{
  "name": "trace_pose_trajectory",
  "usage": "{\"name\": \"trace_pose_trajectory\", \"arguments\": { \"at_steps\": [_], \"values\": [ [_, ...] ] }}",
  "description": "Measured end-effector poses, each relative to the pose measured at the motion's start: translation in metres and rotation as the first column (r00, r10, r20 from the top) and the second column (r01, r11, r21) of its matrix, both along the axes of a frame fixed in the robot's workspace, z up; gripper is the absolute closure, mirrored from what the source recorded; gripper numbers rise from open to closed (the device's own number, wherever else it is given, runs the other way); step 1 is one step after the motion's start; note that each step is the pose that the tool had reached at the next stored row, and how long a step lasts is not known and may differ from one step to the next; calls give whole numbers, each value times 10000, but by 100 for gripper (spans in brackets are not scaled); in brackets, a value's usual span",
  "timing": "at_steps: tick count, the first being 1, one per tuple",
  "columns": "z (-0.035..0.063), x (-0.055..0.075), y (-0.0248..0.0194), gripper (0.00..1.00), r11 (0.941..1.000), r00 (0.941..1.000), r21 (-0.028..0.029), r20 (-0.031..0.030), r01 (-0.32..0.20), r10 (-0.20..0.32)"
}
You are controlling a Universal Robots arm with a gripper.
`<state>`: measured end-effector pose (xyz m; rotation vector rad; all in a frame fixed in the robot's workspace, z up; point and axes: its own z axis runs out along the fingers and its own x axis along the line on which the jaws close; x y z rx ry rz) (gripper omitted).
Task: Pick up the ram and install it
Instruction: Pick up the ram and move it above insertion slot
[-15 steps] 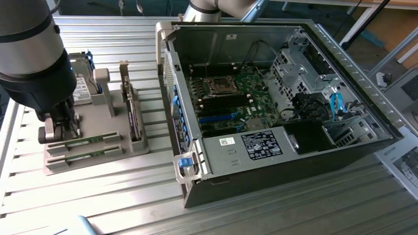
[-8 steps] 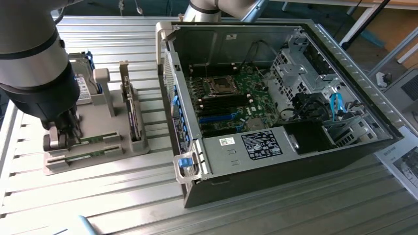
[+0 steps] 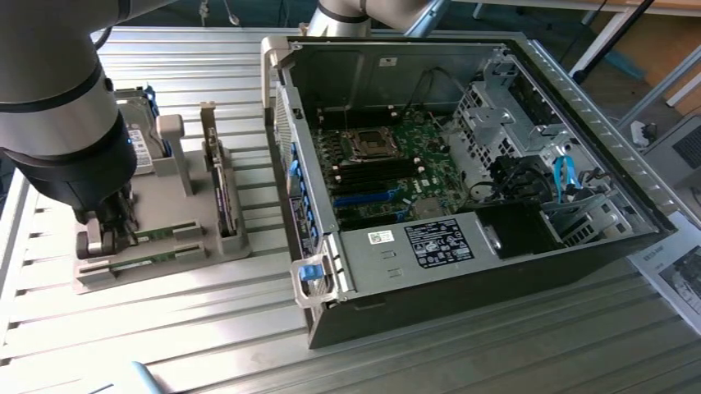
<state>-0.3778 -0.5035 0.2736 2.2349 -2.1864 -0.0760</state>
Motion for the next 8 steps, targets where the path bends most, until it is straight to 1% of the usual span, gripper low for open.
{"name": "trace_pose_trajectory", "arguments": {
  "at_steps": [3, 8],
  "values": [
    [-2, 18, 0, 75, 10000, 10000, 3, 4, -2, 2],
    [-1, 113, 0, 75, 10000, 10000, 1, 1, 0, 0]
  ]
}}
